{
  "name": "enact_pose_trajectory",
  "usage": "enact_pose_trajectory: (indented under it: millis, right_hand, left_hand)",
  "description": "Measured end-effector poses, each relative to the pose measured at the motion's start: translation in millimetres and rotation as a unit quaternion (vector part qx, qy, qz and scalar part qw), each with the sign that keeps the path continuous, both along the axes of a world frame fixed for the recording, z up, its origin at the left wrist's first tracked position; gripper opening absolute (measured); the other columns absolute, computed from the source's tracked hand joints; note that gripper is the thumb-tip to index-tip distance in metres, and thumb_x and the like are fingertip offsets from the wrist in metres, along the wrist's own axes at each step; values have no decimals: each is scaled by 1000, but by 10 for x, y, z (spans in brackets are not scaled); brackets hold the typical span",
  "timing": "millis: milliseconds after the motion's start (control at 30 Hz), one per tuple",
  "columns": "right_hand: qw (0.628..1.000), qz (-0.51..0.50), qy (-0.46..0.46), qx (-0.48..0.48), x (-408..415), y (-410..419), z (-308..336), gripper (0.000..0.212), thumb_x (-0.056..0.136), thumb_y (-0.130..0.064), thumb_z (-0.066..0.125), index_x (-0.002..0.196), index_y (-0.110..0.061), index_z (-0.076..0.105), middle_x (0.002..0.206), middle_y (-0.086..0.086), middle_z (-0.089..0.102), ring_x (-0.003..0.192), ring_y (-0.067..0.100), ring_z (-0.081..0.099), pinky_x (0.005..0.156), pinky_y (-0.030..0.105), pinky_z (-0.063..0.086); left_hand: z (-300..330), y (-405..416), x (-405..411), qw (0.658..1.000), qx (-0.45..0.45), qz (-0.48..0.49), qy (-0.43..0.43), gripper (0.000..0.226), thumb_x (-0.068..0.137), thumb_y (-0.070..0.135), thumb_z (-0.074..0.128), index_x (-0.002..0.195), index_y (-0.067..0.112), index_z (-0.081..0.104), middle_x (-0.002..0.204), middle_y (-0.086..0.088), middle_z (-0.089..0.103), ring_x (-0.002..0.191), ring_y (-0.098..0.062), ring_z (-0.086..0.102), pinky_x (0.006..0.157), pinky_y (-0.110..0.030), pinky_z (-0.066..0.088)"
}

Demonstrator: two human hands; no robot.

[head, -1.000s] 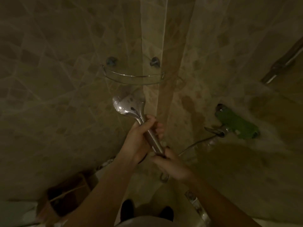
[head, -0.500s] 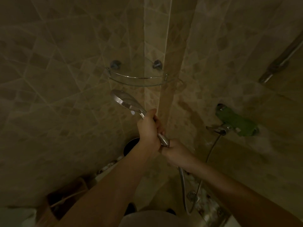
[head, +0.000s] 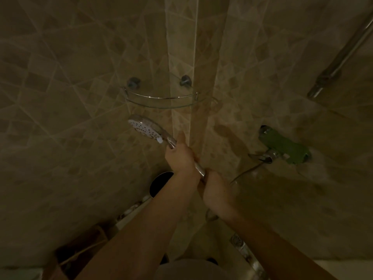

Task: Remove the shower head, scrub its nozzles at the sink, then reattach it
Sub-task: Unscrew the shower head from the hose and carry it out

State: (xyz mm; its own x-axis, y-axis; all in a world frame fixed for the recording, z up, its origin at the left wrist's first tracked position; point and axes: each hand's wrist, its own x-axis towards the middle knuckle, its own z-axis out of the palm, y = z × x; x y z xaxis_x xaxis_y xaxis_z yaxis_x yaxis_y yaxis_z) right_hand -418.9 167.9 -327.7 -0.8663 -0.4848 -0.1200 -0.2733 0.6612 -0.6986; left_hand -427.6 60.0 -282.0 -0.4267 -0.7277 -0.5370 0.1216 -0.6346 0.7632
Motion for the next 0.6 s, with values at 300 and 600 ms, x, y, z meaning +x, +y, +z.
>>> enact_pose_trajectory:
  millis: [300,600]
  right_hand:
    - [821,102,-554,-98,-190,40,236,39,81,-29,68,57,-28,37,46,-8,28,35,6,20,34,15,18]
    - [977,29,-206,-48,-51,17,71,26,83,-27,60,59,-19,60,42,-12,56,37,-5,50,40,16,37]
  left_hand:
    - [-21,-210,172,912,157,-274,264,31,86,34,68,64,17,55,43,6,39,34,-8,37,38,-22,36]
    - [-28,79,52,997,-54,-57,-21,25,98,24,64,77,13,56,61,-2,50,48,-14,46,43,-25,42]
